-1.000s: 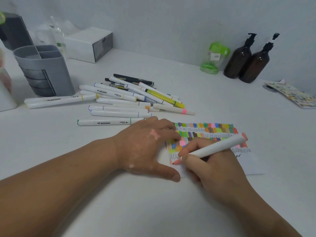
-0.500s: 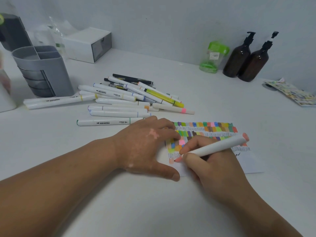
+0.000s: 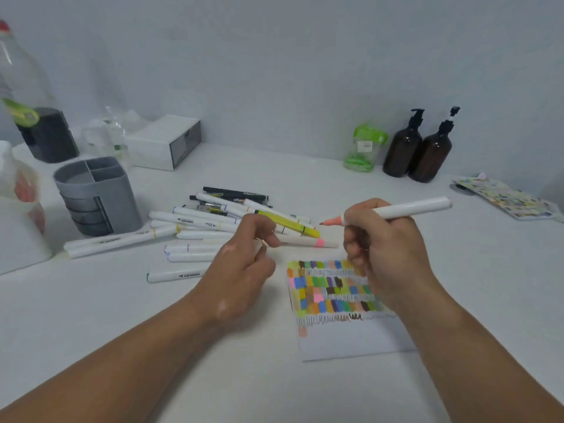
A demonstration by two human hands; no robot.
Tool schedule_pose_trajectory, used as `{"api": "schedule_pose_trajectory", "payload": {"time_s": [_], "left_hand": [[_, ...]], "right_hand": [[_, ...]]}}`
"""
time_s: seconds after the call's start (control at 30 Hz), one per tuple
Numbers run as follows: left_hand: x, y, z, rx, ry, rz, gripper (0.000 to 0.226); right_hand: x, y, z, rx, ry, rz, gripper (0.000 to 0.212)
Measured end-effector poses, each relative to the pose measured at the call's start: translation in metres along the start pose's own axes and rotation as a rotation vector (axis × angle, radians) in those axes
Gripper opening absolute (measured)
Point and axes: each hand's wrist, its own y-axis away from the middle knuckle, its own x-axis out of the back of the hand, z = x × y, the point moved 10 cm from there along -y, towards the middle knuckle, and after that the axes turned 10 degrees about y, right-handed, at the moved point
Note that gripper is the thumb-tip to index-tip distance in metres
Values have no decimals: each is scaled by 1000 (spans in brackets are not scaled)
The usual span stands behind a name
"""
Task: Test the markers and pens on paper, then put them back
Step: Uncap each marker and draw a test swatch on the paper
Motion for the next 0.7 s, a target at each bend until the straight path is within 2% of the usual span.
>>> {"api": "schedule_pose_trajectory", "payload": {"time_s": [0.07,0.17,0.27,0.37,0.57,0.7], "left_hand": [[12,-2,-8,49,141,120,33],[13,-1,-13,72,230,139,27],[8,-6,-20,124,357,117,29],[3,-9,-22,169,460,108,24],[3,-11,-22,172,382,86,9],[1,-12,-18,101,243,36,15]], "right_hand": [[-5,-4,13,-23,-58,-9,24],[-14,0,34,-45,-76,-68,5],[-21,2,45,-42,-70,-151,20],[-24,0,44,-32,-185,-183,24],[-23,-1,38,13,-207,-174,16],[-21,-1,31,51,-195,-163,17]]}}
